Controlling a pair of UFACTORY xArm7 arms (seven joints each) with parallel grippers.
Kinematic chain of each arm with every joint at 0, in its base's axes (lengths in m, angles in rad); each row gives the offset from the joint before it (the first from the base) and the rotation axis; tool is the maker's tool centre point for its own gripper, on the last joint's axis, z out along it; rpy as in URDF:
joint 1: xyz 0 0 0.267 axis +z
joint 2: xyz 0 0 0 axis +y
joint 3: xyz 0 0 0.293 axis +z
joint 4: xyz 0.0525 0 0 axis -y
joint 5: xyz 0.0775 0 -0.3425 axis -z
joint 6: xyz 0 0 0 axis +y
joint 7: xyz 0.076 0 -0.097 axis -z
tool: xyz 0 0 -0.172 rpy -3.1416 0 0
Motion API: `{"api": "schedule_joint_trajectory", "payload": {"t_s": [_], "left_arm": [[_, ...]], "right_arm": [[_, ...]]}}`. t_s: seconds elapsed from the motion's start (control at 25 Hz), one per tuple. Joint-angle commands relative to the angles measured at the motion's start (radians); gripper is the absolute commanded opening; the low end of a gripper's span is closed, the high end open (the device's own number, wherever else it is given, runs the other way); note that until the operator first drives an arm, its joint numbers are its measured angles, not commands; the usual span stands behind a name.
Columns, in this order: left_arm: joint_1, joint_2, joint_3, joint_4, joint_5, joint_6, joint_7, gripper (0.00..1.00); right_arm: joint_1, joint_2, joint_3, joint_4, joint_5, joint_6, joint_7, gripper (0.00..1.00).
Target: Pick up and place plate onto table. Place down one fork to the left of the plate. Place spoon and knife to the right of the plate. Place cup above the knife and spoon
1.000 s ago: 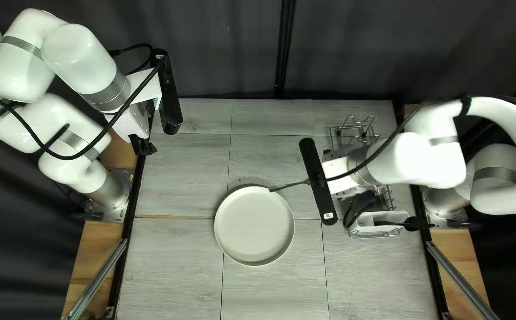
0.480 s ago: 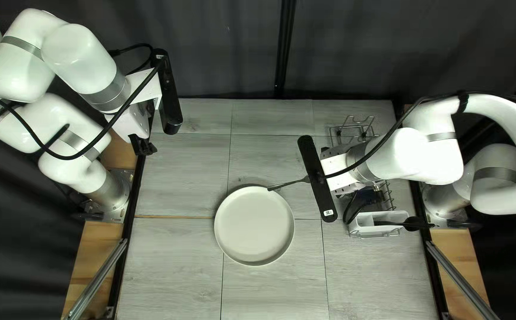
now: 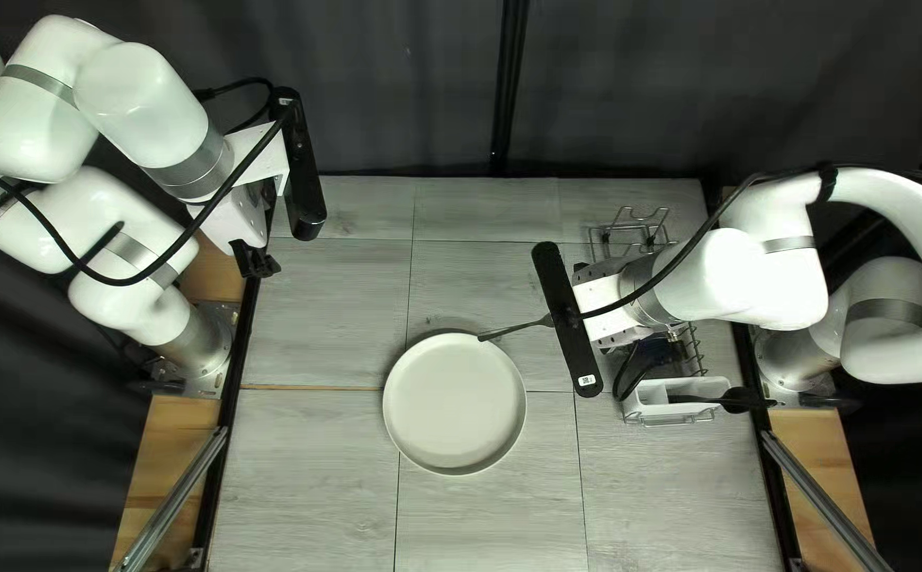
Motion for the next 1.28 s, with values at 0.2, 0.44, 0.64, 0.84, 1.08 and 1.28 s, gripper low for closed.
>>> {"api": "schedule_joint_trajectory", "payload": {"t_s": [0.2,0.44,0.64,0.84,1.08,1.28], "left_arm": [[-0.044,0.160,0.004,-0.157,0.151,-0.391,0.003,1.00],[-0.053,0.229,0.062,-0.193,0.193,-0.531,0.070,1.00],[-0.060,0.280,0.080,-0.179,0.190,-0.574,0.071,1.00],[-0.070,0.478,0.113,-0.148,0.246,-0.790,0.055,1.00],[-0.043,0.581,0.083,-0.135,0.377,-0.902,-0.076,1.00],[-0.027,0.670,0.087,-0.110,0.443,-0.986,-0.172,1.00]], "right_arm": [[0.000,0.000,0.000,0.000,0.000,0.000,0.000,0.00],[0.000,0.000,0.000,0.000,0.000,0.000,0.000,0.00],[0.000,0.000,0.000,0.000,0.000,0.000,0.000,0.00],[0.000,0.000,0.000,0.000,0.000,0.000,0.000,0.00],[0.000,0.000,0.000,0.000,0.000,0.000,0.000,0.00],[0.000,0.000,0.000,0.000,0.000,0.000,0.000,0.00]]}}
